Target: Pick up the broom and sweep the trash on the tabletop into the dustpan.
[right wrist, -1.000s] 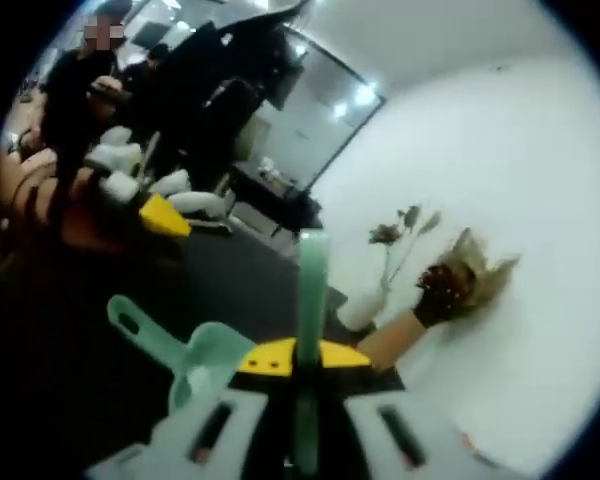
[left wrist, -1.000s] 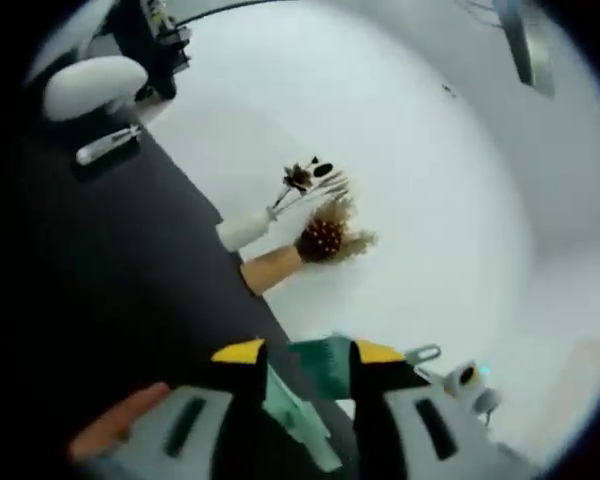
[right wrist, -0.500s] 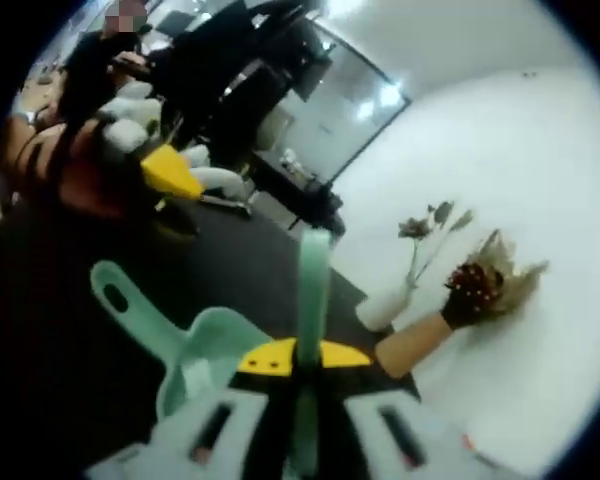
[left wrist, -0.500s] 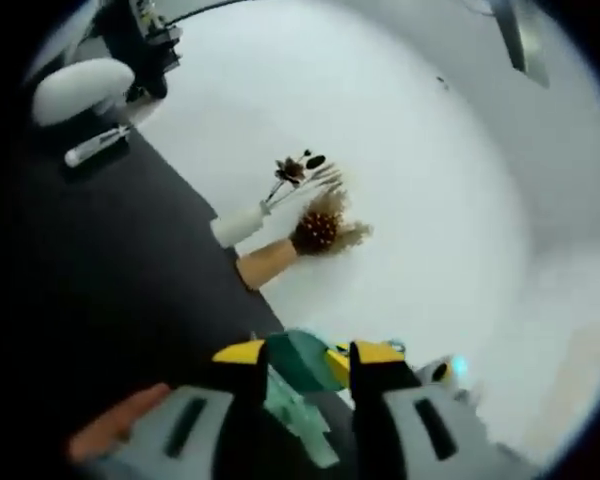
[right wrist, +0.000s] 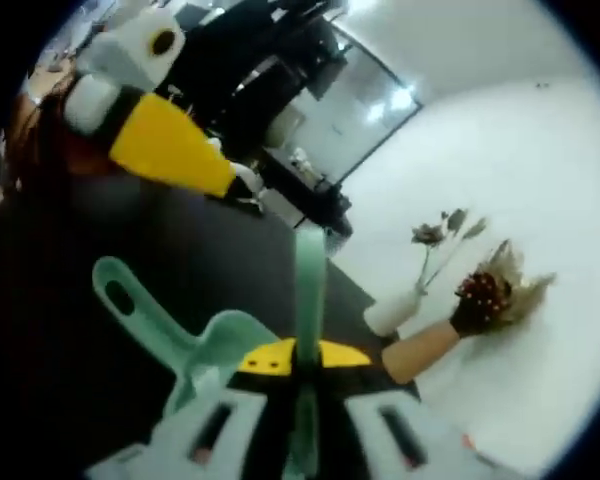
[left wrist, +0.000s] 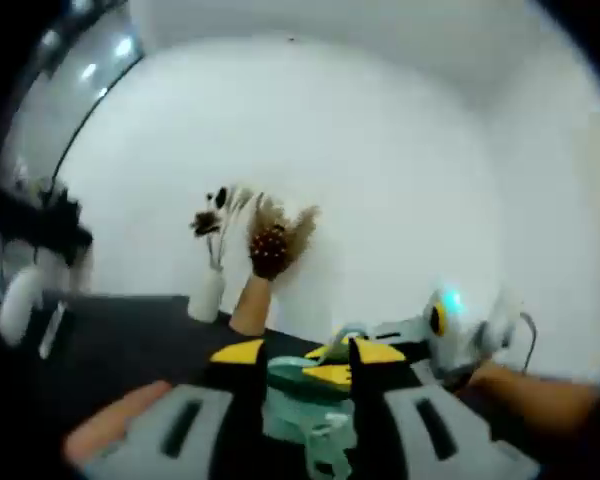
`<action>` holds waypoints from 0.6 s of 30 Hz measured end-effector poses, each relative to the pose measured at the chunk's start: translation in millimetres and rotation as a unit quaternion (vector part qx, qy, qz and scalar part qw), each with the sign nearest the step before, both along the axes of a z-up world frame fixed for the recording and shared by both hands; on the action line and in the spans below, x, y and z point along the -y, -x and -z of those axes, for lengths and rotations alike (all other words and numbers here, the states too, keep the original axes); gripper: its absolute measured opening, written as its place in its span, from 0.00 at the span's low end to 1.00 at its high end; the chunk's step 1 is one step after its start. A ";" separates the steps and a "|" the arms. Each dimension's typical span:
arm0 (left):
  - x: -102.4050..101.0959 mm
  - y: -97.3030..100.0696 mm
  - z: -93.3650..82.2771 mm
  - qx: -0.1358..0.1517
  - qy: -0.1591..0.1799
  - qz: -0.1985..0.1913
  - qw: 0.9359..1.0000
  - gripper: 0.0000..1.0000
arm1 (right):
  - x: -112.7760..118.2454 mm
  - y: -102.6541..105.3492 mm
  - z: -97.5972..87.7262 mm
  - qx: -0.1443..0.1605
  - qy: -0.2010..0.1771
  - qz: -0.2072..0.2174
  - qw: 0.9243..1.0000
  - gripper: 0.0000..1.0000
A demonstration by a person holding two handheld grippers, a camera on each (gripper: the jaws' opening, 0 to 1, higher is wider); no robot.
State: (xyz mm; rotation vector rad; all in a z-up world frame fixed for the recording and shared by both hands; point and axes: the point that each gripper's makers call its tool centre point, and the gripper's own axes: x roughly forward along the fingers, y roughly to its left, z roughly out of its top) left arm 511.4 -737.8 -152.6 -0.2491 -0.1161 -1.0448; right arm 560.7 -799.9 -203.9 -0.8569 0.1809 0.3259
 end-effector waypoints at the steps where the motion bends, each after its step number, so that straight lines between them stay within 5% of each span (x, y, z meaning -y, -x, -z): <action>1: 5.4 4.6 -1.8 0.012 -0.007 0.000 1.000 0.35 | 0.2 -1.5 -0.3 0.001 0.004 0.000 1.000 0.06; 5: 20.5 8.5 -10.3 0.002 0.008 0.011 1.000 0.35 | -2.6 1.8 1.9 0.003 0.015 0.000 1.000 0.06; 8: 28.1 2.7 -6.4 0.013 -0.018 -0.006 1.000 0.35 | -4.2 2.8 3.2 0.003 0.013 -0.001 1.000 0.06; 18: 36.0 -0.8 -1.5 0.040 -0.032 -0.025 0.998 0.24 | -3.2 0.9 2.9 0.004 0.021 0.000 1.000 0.06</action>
